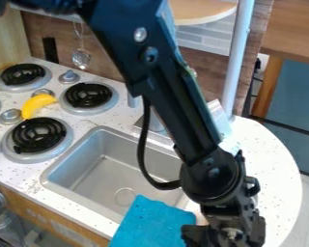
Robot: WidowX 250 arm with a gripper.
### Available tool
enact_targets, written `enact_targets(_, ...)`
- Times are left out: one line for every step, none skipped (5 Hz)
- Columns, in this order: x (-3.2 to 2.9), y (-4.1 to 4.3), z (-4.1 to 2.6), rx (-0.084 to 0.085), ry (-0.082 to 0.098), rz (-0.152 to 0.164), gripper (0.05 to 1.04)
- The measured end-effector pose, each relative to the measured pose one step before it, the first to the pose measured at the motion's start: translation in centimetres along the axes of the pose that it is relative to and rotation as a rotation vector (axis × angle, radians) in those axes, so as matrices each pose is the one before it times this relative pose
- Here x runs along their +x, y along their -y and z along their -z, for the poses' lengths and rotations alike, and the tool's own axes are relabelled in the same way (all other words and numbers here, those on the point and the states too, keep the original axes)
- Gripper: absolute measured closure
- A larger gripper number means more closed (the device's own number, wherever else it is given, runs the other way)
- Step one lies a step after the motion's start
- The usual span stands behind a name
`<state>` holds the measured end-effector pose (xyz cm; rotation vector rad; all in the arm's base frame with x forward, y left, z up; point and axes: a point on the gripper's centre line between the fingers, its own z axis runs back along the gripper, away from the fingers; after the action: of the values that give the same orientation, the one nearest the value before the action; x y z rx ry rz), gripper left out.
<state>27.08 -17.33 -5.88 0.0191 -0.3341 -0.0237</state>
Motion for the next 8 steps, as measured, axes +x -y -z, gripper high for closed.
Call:
enact_targets(0.435, 0.664, -0.67, -0.0457, 0.0136, 0.0391, 0.083)
enact_targets(0.101, 0.173, -0.166, -0.0048, -0.0068, 0.0123, 0.083)
enact_targets(1.553, 0.464, -0.328, -0.0023, 0.016, 0.0042, 0.083)
enact_targets(1.108, -1.019, 0.317, 0.0119, -0.0067, -0.0267, 0.083)
enact_targets(0.684, -0.266, 0.514, 0.007, -0.012, -0.0042, 0.083)
enact_targets(0.761, -0.325, 0.631, 0.0034, -0.0144, -0.0061, 0.083)
enact_targets(1.046, 0.54, 1.298, 0.0008, -0.0176, -0.0028, 0.083)
enact_targets(1.226, 0.905, 0.836, -0.0036, -0.0048, 0.0091, 0.083)
